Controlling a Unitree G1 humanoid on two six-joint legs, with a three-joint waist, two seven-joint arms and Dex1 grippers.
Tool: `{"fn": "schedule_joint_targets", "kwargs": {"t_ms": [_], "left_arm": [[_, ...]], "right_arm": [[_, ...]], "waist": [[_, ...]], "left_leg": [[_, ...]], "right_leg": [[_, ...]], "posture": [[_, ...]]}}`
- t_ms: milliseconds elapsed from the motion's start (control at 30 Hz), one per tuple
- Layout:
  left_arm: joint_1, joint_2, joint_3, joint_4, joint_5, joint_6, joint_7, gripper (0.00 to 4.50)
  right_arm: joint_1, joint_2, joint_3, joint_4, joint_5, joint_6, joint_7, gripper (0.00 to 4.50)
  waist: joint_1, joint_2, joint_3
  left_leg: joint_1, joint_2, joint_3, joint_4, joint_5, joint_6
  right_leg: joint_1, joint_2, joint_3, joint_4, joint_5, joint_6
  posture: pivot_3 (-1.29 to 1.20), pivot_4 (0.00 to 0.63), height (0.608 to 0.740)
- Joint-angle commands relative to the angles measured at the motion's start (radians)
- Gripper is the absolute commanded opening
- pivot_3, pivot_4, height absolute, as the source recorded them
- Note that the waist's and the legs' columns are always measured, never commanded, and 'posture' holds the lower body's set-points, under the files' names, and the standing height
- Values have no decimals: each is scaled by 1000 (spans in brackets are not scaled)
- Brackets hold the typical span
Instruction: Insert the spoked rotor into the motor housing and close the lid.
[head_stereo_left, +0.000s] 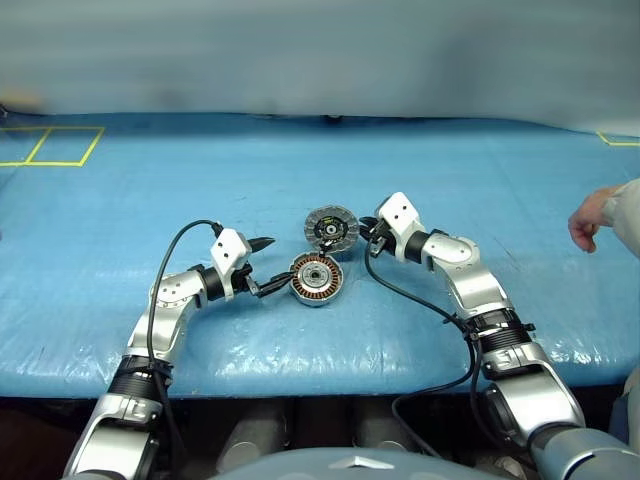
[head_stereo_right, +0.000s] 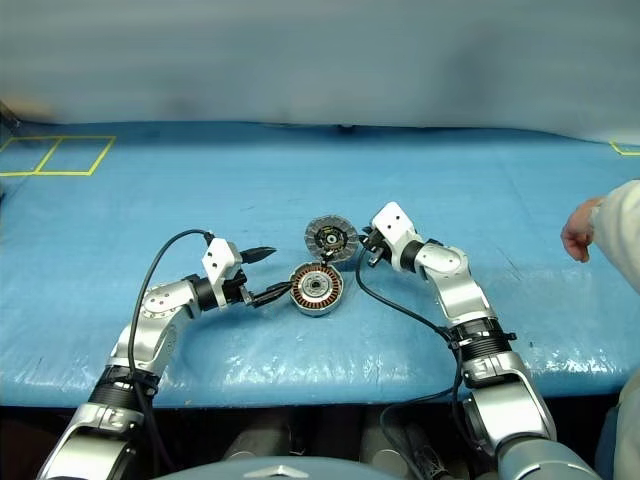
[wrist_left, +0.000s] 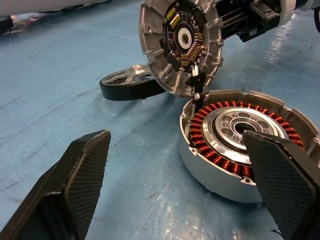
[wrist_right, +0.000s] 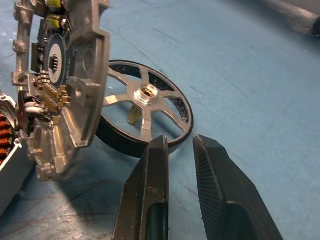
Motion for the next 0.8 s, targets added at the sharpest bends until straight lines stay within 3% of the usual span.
{"fn": "schedule_joint_targets", "kwargs": {"t_ms": [33,167,267,333,800], "left_arm": [[7,5,16,-51,-19,3,4,4500],[23,4,15,-67,-22,9,14,4500],[31,5,14,-77,-21,15,20,4500],[38,6,13,-84,-20,19,25,4500],[87,12,10,-110,-9,24,65,4500]], "right_arm": [[-47,13,-19,34,19,-42,30,835],[-95,28,-22,123,21,-60,56,835],[-123,37,-21,176,13,-83,58,1436],[-133,41,-16,196,8,-95,65,2068],[-163,83,5,316,-32,-134,91,2068]], "waist": [[1,0,0],[-1,0,0],[-1,0,0],[-1,0,0],[-7,0,0]], "left_leg": [[0,0,0,0,0,0],[0,0,0,0,0,0],[0,0,0,0,1,-2],[0,0,0,-1,2,-4],[1,0,0,-2,2,-6]], "right_leg": [[0,0,0,0,0,0],[0,0,0,0,0,0],[0,0,0,0,0,-1],[0,0,0,0,0,-1],[-1,0,1,1,0,-1]], "posture": [[0,150,740],[0,150,740],[0,150,740],[0,150,740],[0,150,740]]}}
